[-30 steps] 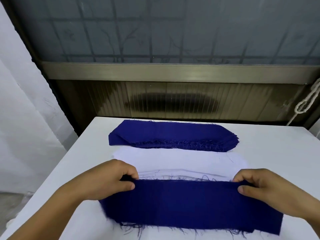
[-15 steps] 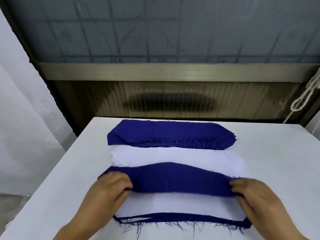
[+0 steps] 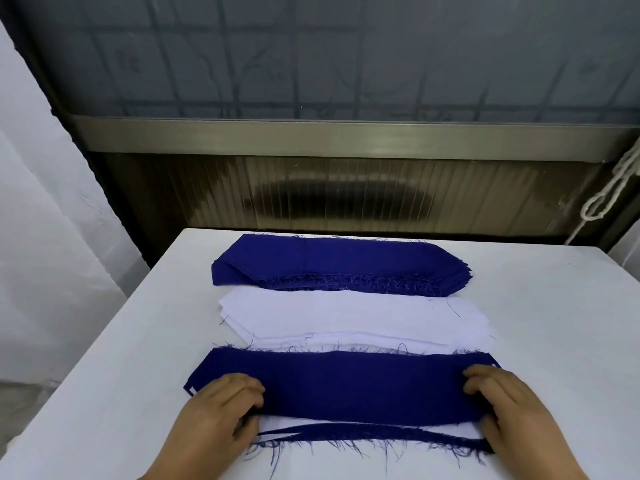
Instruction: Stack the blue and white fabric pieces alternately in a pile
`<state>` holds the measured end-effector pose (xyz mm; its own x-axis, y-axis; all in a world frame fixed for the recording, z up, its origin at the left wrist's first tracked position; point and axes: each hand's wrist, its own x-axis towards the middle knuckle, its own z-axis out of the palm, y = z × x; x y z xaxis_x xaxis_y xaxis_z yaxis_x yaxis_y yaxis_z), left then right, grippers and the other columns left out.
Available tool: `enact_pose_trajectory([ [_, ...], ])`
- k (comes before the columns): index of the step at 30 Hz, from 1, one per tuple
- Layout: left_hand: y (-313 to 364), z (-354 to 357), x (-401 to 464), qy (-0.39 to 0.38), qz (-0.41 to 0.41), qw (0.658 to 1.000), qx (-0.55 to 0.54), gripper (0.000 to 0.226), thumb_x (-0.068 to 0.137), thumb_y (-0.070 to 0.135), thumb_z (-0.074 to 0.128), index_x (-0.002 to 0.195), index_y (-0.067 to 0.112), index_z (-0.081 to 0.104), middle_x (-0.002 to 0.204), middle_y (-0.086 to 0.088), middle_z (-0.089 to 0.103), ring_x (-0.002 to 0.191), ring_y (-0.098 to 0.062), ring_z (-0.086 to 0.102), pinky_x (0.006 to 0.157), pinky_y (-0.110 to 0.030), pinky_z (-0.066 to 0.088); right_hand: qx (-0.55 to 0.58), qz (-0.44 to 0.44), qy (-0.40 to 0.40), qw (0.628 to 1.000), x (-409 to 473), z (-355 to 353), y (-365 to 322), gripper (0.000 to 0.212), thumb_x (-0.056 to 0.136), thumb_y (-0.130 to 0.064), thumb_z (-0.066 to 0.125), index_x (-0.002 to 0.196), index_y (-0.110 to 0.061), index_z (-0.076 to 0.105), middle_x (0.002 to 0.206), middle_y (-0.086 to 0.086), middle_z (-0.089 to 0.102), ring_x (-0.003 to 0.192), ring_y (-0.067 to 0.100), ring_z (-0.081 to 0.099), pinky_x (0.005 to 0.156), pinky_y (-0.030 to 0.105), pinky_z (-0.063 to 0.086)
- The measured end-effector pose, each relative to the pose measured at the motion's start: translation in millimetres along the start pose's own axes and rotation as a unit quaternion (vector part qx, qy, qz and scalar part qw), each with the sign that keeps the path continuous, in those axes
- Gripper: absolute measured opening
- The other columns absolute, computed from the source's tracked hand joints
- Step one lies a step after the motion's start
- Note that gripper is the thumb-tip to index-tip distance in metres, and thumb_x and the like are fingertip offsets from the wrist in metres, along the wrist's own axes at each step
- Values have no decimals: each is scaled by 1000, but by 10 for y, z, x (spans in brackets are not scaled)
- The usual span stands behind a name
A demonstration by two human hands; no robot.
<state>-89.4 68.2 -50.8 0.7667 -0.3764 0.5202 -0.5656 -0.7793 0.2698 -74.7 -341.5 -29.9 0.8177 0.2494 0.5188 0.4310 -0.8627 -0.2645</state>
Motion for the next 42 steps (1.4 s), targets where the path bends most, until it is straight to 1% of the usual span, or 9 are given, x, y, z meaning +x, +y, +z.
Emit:
enact_pose_trajectory([
  [9, -25, 26, -21, 6, 22, 1000, -16, 17, 75, 14, 55, 87, 24, 60, 91, 13, 64, 88, -2, 57, 80, -16, 45, -53, -2, 44, 998, -21, 23, 42, 44, 63, -7, 26, 67, -5, 69, 89, 7, 72, 90, 17, 52, 90, 14, 30],
  [15, -17, -7, -9, -17, -2, 999, -31, 16, 73, 14, 53, 84, 24, 60, 91, 14, 62, 85, -2, 56, 74, -17, 47, -96, 27, 98, 990, -43, 69, 139, 40, 63, -7, 26, 66, -1, 66, 85, 11, 70, 85, 24, 58, 73, 34, 38],
  [22, 54, -94, 15, -51, 1, 997, -56, 6, 73, 18, 63, 78, 21, 65, 91, 16, 59, 84, -3, 56, 72, -22, 48, -97, 55, 69, 991, -70, 32, 189, 38, 64, -9, 26, 63, -5, 64, 87, 14, 69, 76, 39, 67, 73, 40, 43],
  [25, 106, -141, 64, -56, -25, 996, -67, 10, 79, 33, 68, 75, 24, 65, 86, 21, 58, 82, 0, 55, 69, -20, 48, -44, 57, 87, 994, -14, -26, 107, 37, 65, -9, 28, 66, -5, 65, 90, 11, 69, 87, 28, 59, 84, 33, 39],
  [28, 206, -106, 231, -62, -35, 995, -63, 12, 87, 35, 63, 79, 27, 64, 86, 24, 56, 81, 2, 54, 69, -18, 47, 8, 9, 42, 999, 94, 5, -164, 27, 78, -10, 42, 76, -9, 68, 94, 4, 67, 90, 16, 55, 86, 18, 37],
  [30, 299, -18, 385, -74, -28, 995, -55, 10, 89, 37, 59, 86, 29, 65, 89, 24, 57, 84, 3, 53, 71, -16, 47, 20, -11, -5, 1000, 146, 95, -351, 12, 81, -6, 60, 85, -12, 70, 95, -2, 65, 85, 15, 60, 81, 19, 42],
  [32, 378, 102, 509, -89, -26, 995, -42, 15, 90, 40, 55, 95, 30, 65, 94, 23, 58, 87, 3, 52, 74, -15, 46, 23, -1, -65, 998, 194, 176, -471, 18, 77, -7, 75, 92, -16, 70, 94, -7, 63, 81, 12, 62, 74, 19, 46],
  [36, 377, 224, 555, -118, -44, 992, -21, 9, 92, 34, 59, 100, 32, 64, 98, 22, 52, 88, 1, 47, 76, -16, 43, 10, 44, -126, 991, 247, 207, -503, 12, 80, -18, 77, 87, -22, 67, 85, -11, 58, 70, 9, 57, 60, 22, 48],
  [42, 120, 63, 383, -103, -94, 990, 7, 15, 83, 17, 75, 92, 28, 69, 91, 19, 57, 79, -1, 49, 77, -15, 39, -34, 127, -116, 984, 119, 45, -253, 24, 71, -7, 81, 74, -21, 61, 71, -9, 54, 56, 13, 55, 44, 25, 42],
])
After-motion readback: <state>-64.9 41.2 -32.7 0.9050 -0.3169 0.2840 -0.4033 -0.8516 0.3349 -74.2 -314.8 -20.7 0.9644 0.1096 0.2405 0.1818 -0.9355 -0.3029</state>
